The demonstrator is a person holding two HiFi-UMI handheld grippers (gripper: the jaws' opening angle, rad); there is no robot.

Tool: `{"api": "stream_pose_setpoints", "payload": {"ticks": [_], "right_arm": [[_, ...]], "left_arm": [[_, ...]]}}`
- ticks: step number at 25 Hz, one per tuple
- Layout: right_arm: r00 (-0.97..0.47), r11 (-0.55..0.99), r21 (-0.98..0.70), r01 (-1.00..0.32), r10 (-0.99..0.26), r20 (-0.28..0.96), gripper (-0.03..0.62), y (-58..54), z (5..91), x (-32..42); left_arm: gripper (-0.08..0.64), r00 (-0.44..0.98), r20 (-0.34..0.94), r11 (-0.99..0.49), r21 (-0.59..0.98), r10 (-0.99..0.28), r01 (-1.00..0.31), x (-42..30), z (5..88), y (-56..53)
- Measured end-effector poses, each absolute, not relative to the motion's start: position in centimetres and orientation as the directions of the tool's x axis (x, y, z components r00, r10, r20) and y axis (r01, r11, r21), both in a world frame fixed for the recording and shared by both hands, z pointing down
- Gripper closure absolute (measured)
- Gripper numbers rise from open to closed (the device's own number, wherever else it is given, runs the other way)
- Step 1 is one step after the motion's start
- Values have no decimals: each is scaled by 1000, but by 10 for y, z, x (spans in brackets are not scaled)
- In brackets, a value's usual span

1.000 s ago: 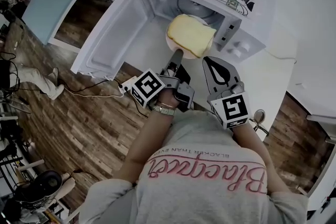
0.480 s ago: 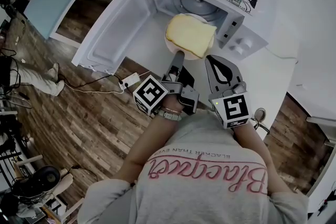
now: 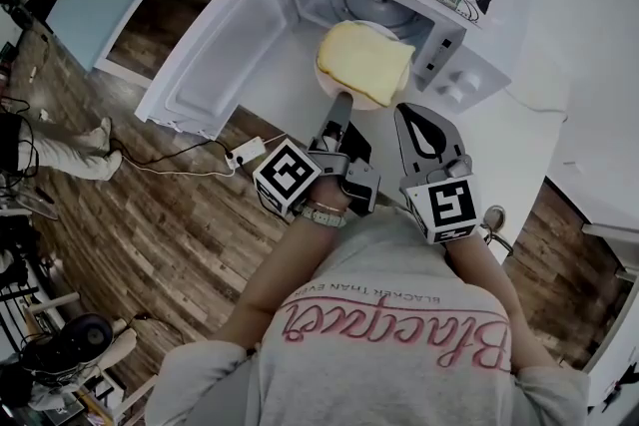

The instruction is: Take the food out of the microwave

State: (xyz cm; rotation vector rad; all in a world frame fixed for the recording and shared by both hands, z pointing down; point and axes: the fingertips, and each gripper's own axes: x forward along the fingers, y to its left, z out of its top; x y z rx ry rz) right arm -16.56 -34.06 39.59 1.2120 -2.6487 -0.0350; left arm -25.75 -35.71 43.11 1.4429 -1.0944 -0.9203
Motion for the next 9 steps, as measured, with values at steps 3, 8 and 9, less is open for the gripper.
{"api": "stream_pose_setpoints", "payload": {"ticks": [3,8,9], "right_arm": [[-629,656,120,-745,-751,200,583,-341,398,-163],[-629,657,117,-744,-749,205,583,-339,399,-163],[-630,658,116,-744,-749,207,583,-338,400,-163]], "left_arm": [[541,286,18,-23,990,-958,-140,-257,432,-357],[541,293,17,-25,990,-956,-138,-256,432,-356],[541,296,17,-26,990,-955,-141,-255,432,-356]]}}
